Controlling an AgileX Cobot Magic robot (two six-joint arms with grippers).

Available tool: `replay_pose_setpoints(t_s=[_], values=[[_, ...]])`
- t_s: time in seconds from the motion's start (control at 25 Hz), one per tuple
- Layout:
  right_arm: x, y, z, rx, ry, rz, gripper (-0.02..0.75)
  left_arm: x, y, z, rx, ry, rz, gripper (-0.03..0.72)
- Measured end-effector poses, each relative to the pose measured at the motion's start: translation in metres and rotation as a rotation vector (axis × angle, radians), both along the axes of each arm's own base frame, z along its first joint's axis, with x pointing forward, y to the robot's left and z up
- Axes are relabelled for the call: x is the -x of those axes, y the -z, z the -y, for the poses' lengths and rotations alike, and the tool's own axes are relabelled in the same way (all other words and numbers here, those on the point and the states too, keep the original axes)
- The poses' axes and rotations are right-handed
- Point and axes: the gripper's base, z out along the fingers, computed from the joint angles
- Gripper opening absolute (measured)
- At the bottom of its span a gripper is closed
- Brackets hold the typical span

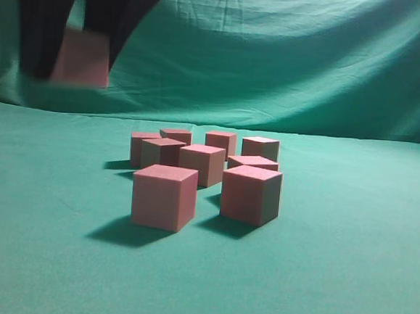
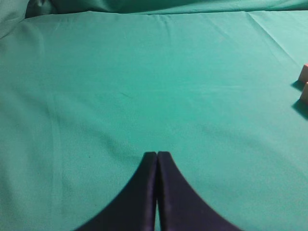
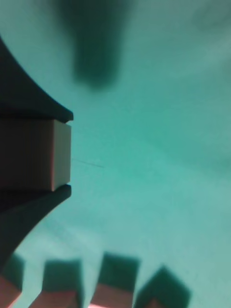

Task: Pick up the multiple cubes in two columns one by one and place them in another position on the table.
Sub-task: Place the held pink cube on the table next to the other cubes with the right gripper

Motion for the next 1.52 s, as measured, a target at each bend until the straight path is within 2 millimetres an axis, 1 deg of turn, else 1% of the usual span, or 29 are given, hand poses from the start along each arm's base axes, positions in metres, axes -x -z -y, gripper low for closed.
replay_pose_setpoints(t_s=[0.16, 0.32, 0.6, 0.76, 1.04, 1.28, 1.52], values=[[-0.002, 0.027, -0.007, 0.069, -0.012, -0.006, 0.242, 0.0, 0.0, 0.0, 0.0, 0.0, 0.0, 0.0], [-0.01, 0.042, -0.006, 0.12, 0.079, 0.025, 0.242, 0.0, 0.0, 0.0, 0.0, 0.0, 0.0, 0.0], [-0.015, 0.048, -0.007, 0.123, 0.133, 0.062, 0.242, 0.0, 0.0, 0.0, 0.0, 0.0, 0.0, 0.0], [-0.016, 0.058, -0.009, 0.13, 0.142, 0.046, 0.242, 0.0, 0.0, 0.0, 0.0, 0.0, 0.0, 0.0], [-0.016, 0.059, -0.011, 0.105, 0.194, 0.037, 0.242, 0.0, 0.0, 0.0, 0.0, 0.0, 0.0, 0.0], [-0.015, 0.068, -0.01, 0.138, 0.223, 0.011, 0.242, 0.0, 0.0, 0.0, 0.0, 0.0, 0.0, 0.0], [-0.015, 0.069, -0.01, 0.14, 0.231, 0.003, 0.242, 0.0, 0.0, 0.0, 0.0, 0.0, 0.0, 0.0]])
